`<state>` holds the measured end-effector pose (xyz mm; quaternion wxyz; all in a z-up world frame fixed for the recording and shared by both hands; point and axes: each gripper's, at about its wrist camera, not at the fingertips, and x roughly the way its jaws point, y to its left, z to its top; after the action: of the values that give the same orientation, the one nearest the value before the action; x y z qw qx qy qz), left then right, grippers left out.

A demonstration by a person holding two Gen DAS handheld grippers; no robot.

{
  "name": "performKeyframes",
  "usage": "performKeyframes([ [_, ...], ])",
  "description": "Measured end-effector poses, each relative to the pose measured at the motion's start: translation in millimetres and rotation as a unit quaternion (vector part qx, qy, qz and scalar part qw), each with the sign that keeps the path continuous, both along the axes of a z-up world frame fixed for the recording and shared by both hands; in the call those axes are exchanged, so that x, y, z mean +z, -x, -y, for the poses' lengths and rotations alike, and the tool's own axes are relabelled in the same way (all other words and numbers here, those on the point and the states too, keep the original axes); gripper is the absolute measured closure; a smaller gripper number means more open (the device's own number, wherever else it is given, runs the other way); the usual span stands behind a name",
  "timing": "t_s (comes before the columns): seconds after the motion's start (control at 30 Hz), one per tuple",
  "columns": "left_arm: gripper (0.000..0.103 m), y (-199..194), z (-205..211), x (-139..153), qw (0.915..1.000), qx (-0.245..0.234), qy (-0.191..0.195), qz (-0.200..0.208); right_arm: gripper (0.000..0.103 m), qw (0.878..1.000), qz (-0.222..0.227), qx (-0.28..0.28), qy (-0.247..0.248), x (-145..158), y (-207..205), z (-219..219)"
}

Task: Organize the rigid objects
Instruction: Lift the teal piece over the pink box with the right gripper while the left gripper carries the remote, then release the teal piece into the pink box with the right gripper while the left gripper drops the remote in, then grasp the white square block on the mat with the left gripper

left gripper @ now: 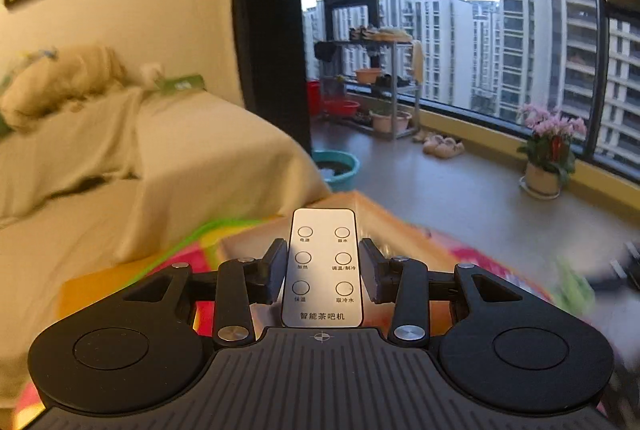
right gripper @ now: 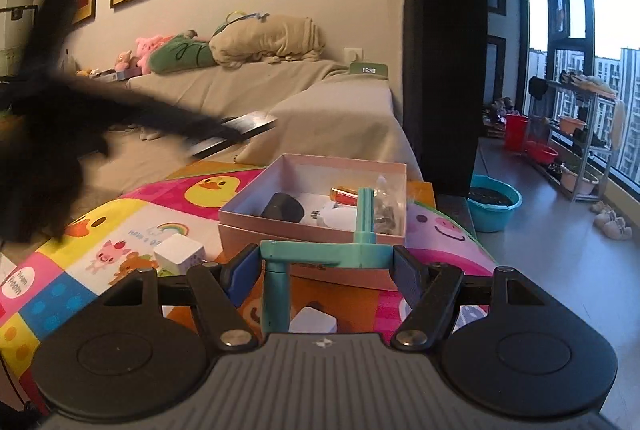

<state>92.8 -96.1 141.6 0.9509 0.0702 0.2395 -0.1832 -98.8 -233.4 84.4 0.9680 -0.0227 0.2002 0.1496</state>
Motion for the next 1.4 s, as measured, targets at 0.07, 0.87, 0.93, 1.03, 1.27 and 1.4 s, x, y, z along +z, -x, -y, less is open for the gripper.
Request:
performKeyframes([
  [0.07,0.059,-42.1,-1.0,-11.5,0.9991,0.008,0.021,-0.037,0.033,1.0,-0.004,-0.004,0.0,-2.4,-3.0,1.6],
  [0.87,0.06,89.4,-136.5,-99.5,0.9911,0.047,0.106,-0.066,0.023,0.996,-0.073,-0.025,-0.044,17.5,-152.3,-26.7],
  [0.93,0.06,88.0,-138.6,-105.1,0.99,0.051,0.111,-0.071,0.023,0.996,-0.075,-0.029,-0.036,6.8,-133.6,-20.6],
  [1.03,0.06,84.3,-141.5,-109.5,0.9848,0.066,0.142,-0.075,0.023,0.995,-0.088,-0.034,-0.019,-16.2,-100.4,-12.0],
  [1.27,0.06,82.9,-118.1,-113.3,0.9822,0.026,0.165,-0.086,0.023,0.988,-0.151,-0.009,-0.027,-70.6,-50.3,-20.9],
  [1.4,0.059,90.7,-90.8,-117.7,0.9803,-0.047,0.144,-0.127,0.02,0.99,-0.141,0.02,0.019,-81.0,-42.4,-48.3],
])
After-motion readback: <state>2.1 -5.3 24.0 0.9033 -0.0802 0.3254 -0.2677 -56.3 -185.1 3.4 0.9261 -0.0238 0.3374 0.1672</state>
